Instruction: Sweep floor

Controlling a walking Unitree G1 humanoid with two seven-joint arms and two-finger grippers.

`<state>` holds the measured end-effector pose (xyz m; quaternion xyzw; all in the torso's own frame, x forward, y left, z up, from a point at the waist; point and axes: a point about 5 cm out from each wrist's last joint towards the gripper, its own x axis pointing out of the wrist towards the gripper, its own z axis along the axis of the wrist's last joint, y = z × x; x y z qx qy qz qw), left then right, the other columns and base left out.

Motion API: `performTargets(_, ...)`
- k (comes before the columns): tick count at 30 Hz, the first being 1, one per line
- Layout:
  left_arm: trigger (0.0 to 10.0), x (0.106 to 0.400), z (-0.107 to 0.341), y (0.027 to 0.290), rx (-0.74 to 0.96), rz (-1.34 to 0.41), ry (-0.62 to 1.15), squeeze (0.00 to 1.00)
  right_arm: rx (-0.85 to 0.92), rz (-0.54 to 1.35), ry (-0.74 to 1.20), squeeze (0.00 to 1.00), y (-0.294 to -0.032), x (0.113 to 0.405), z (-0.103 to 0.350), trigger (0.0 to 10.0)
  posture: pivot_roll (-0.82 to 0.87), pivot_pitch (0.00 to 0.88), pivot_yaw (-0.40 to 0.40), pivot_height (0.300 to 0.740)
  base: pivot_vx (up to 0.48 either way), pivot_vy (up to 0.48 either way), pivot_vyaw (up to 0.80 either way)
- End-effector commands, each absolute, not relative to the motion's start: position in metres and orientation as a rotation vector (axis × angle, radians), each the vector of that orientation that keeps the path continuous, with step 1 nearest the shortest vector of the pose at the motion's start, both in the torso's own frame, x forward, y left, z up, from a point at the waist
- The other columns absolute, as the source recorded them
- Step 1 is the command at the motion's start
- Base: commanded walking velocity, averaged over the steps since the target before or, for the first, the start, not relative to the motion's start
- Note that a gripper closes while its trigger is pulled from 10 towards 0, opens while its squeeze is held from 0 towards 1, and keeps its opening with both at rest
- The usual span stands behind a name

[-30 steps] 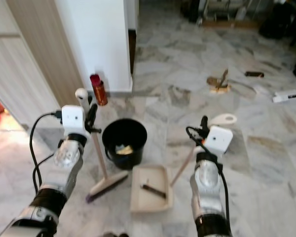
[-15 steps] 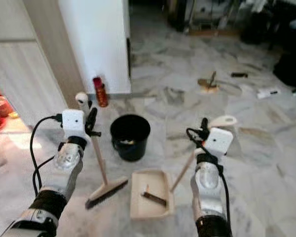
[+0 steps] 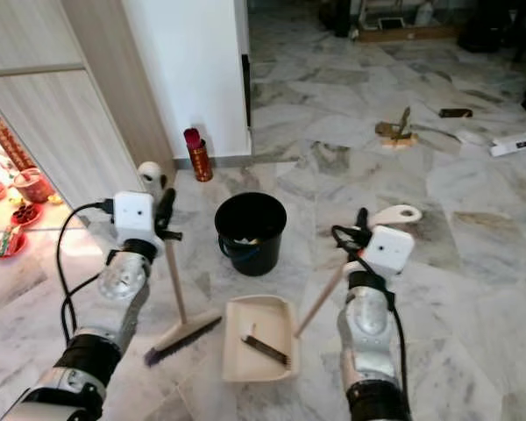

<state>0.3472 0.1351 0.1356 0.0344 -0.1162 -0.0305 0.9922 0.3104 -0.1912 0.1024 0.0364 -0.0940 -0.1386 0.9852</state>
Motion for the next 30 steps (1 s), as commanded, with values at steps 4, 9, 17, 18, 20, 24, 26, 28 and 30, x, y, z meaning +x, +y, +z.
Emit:
performTargets(4,10.0,0.3487,0.1451,0.1399,0.084,-0.043,-0.272,0.0,0.087,-0.257,-0.245,0.0,-0.1851,0.3155,0.116,10.0,-0.01,0.019,0.021,0.74,0.265,0.0,0.0)
performTargets(9,10.0,0.3486,0.1448,0.1396,0.082,-0.042,-0.272,0.0,0.084,-0.257,-0.244,0.0,-0.1858,0.3154,0.116,10.0,-0.01,0.019,0.02,0.74,0.339,0.0,0.0)
performTargets(17,10.0,0.3486,0.1446,0.1398,0.08,-0.042,-0.272,0.0,0.084,-0.256,-0.244,0.0,-0.1855,0.3154,0.1158,10.0,-0.02,0.015,0.02,0.74,0.302,0.0,0.0)
performTargets(18,10.0,0.3486,0.1447,0.1399,0.08,-0.042,-0.273,0.0,0.084,-0.256,-0.244,0.0,-0.1855,0.3154,0.1158,10.0,-0.02,0.013,0.021,0.74,0.0,0.0,0.0)
performTargets(20,10.0,0.3485,0.1447,0.1393,0.077,-0.046,-0.274,0.0,0.084,-0.257,-0.245,0.0,-0.186,0.3153,0.116,10.0,-0.02,0.012,0.021,0.74,0.0,0.0,0.0)
performTargets(24,10.0,0.3486,0.1444,0.1375,0.077,-0.053,-0.274,0.0,0.082,-0.26,-0.248,0.0,-0.1868,0.3151,0.1169,10.0,-0.03,0.009,0.02,0.74,0.0,0.0,0.0)
performTargets(26,10.0,0.3486,0.1442,0.1371,0.078,-0.054,-0.272,0.0,0.082,-0.263,-0.251,0.0,-0.1871,0.3148,0.1177,10.0,-0.02,0.009,0.019,0.74,0.0,0.0,0.0)
performTargets(28,10.0,0.3487,0.144,0.137,0.079,-0.053,-0.27,0.0,0.077,-0.279,-0.26,0.0,-0.1882,0.3136,0.1191,10.0,-0.02,0.01,0.018,0.74,0.0,0.0,0.0)
performTargets(30,10.0,0.3488,0.1441,0.1371,0.079,-0.051,-0.27,0.0,0.075,-0.297,-0.264,0.0,-0.1896,0.3122,0.1197,10.0,-0.02,0.012,0.018,0.74,0.0,0.0,0.0)
